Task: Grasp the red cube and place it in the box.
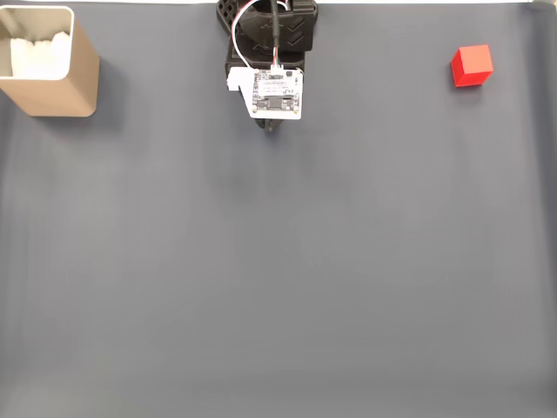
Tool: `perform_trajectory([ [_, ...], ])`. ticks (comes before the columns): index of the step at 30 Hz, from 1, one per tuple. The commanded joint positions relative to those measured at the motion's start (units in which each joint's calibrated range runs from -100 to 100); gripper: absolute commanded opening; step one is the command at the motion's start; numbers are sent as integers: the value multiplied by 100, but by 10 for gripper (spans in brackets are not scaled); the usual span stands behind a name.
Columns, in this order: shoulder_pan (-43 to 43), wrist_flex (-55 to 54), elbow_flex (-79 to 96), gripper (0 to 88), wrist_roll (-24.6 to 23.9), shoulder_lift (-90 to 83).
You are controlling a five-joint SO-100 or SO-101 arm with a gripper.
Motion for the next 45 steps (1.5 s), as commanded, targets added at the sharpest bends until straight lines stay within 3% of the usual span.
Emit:
perform_trajectory([
  [1, 43, 143, 54, 2, 5, 17],
  [45, 71, 159, 54, 0, 68, 9],
])
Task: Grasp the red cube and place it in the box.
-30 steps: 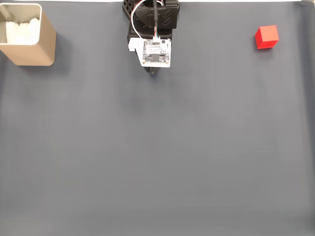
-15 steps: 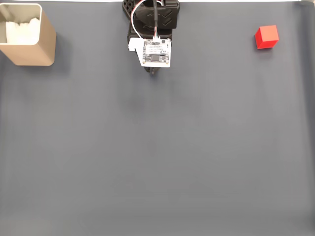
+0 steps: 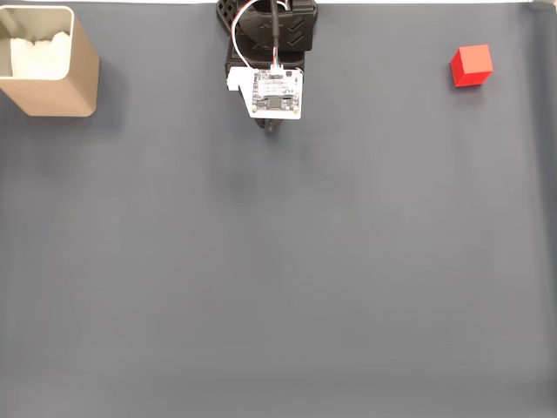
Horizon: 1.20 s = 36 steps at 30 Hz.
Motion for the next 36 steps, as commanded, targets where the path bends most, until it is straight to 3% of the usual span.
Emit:
perform_trajectory([
  [1, 64, 143, 54, 0, 59, 9],
  [11, 71, 78, 54, 0, 88, 9],
  [20, 192, -947, -192, 0, 34, 286],
  [36, -284, -1348, -3048, 0, -269, 2470],
])
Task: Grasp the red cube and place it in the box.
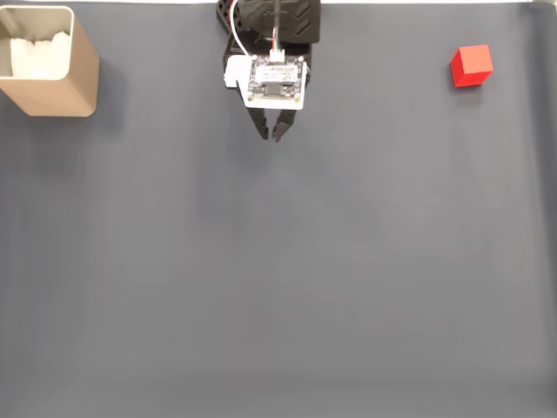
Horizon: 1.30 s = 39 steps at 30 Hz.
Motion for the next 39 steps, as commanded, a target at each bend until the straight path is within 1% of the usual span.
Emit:
perform_trajectory([
  [1, -193, -124, -934, 0, -54, 437],
  [2, -414, -173, -1518, 0, -83, 810],
  [6, -783, -140, -2074, 0, -39, 1209],
  [14, -1834, -9, -3032, 0, 34, 1954],
  [19, -2488, 7, -3242, 0, 98, 2127],
  [26, -3318, 24, -3297, 2, 347, 2266],
  [35, -4405, 270, -3616, 14, 308, 2664],
  [39, -4853, 311, -3771, 14, 220, 2864],
])
